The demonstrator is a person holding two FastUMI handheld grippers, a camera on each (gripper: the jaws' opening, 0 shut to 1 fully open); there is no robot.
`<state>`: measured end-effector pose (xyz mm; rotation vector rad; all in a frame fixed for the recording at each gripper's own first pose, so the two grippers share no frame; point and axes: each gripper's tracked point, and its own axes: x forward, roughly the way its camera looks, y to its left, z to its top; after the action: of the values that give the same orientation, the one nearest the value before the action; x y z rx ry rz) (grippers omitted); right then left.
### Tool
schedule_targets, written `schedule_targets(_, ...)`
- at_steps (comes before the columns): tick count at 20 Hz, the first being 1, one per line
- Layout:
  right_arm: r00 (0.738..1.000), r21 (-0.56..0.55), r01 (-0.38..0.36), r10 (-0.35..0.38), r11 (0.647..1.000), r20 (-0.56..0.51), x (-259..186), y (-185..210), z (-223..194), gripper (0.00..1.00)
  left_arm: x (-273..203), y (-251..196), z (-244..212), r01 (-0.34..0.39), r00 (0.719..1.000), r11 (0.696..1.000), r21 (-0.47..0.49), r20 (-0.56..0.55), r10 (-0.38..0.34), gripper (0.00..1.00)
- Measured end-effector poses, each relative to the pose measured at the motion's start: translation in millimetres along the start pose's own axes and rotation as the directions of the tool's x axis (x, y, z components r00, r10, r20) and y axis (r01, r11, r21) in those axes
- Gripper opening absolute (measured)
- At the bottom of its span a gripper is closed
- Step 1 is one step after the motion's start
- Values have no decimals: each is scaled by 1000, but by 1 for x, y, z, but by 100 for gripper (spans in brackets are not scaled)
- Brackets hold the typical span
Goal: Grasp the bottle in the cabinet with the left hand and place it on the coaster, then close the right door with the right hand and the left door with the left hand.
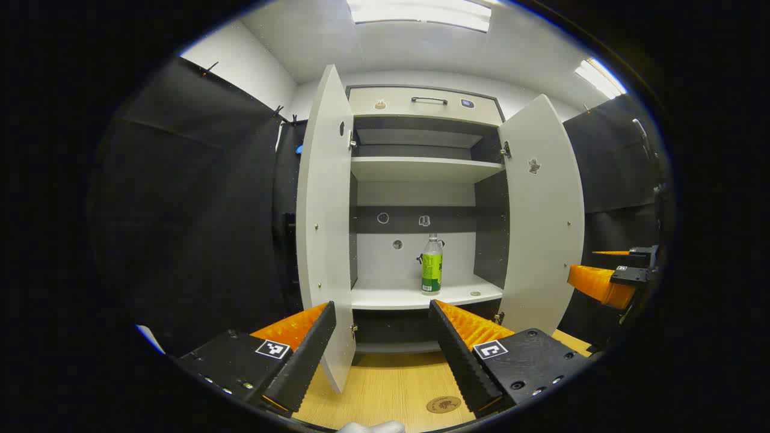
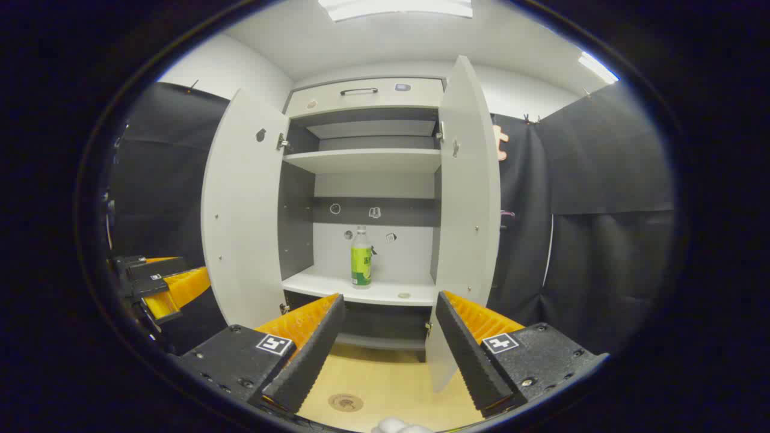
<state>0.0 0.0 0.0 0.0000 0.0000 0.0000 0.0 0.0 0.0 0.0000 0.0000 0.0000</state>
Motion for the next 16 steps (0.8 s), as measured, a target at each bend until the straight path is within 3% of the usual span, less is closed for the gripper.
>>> schedule_targets(11,1000,1,9,-9,1000,-7,6,8,-3,100,14,4,-5,27,1000,1000,5,-17,-26,95)
schedule_targets(16,999,-6,-22,21,1000,-34,7,10,-7,100,44,-11,-1,49,999,999,5,-5,-49,95)
